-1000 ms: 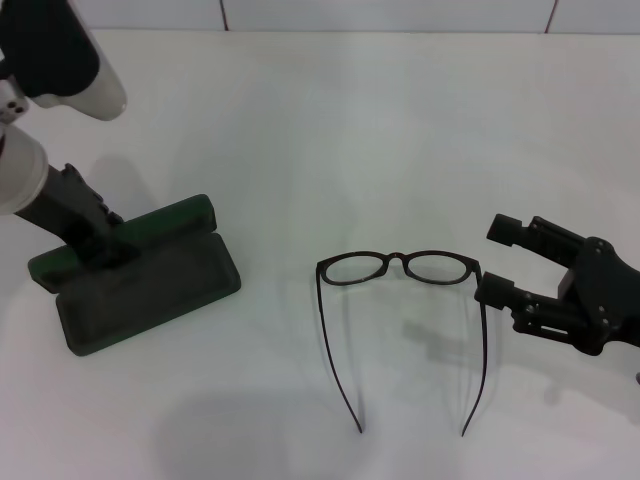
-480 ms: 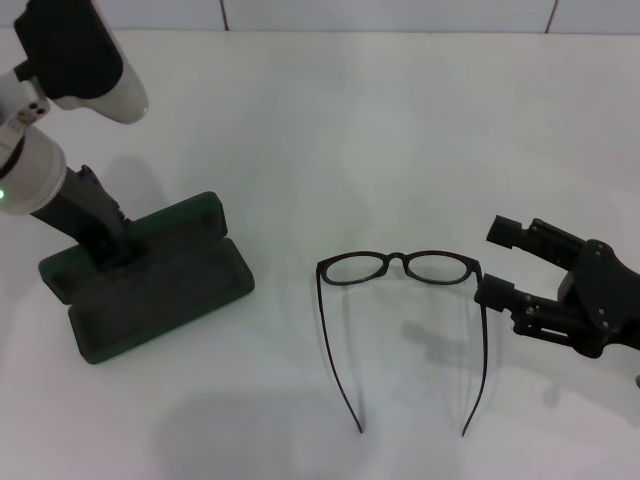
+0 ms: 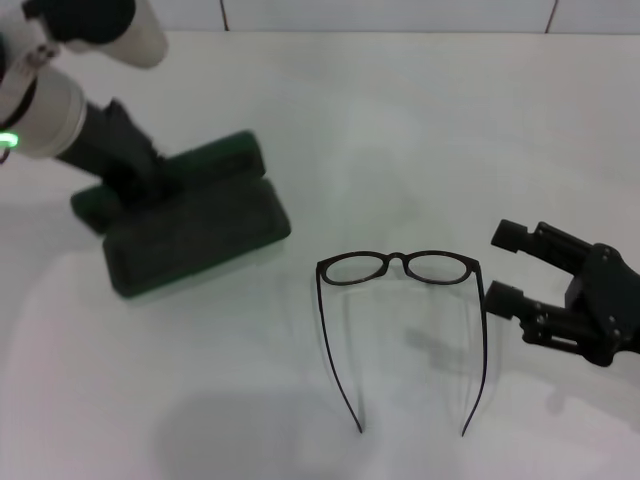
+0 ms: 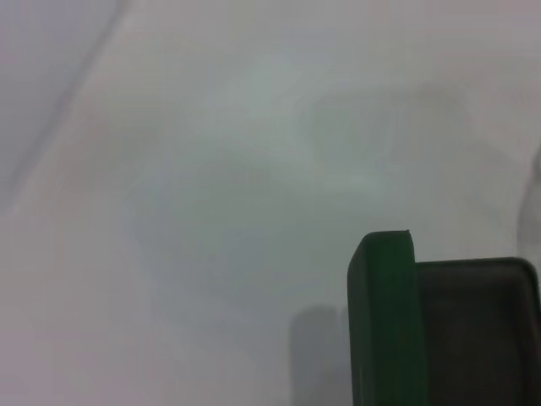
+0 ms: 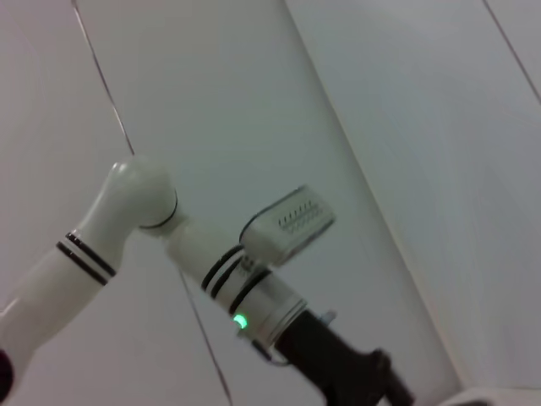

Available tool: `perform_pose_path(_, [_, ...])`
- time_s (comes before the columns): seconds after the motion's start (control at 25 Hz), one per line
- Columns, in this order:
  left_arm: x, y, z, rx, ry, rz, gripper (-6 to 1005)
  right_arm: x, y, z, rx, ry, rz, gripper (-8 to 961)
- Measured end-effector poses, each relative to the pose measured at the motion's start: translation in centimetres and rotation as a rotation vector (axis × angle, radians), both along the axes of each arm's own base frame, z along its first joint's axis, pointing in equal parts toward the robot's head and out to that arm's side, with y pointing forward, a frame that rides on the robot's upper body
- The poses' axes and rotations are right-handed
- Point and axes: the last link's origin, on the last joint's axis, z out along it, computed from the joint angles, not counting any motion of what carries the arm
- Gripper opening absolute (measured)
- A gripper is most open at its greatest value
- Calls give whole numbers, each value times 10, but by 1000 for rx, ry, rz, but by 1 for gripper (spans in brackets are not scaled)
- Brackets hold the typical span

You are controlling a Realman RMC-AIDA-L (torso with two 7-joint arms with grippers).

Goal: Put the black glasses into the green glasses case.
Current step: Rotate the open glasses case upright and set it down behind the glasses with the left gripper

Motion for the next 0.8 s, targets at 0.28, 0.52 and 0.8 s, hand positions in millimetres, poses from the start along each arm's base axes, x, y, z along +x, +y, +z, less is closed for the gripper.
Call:
perform_pose_path(0.28, [56,11,-17,-38,16,-264,204,-6,-14,-1,-93,11,93,839])
perform_pose_path(0.52, [88,22,-60,-118,82,-434,203,-14,-18,-8,-152,22,119,839])
perform_pose_path(0.8, [97,34,-100,-178,102,-481,203,-16,-22,-14,-166,34,123,839])
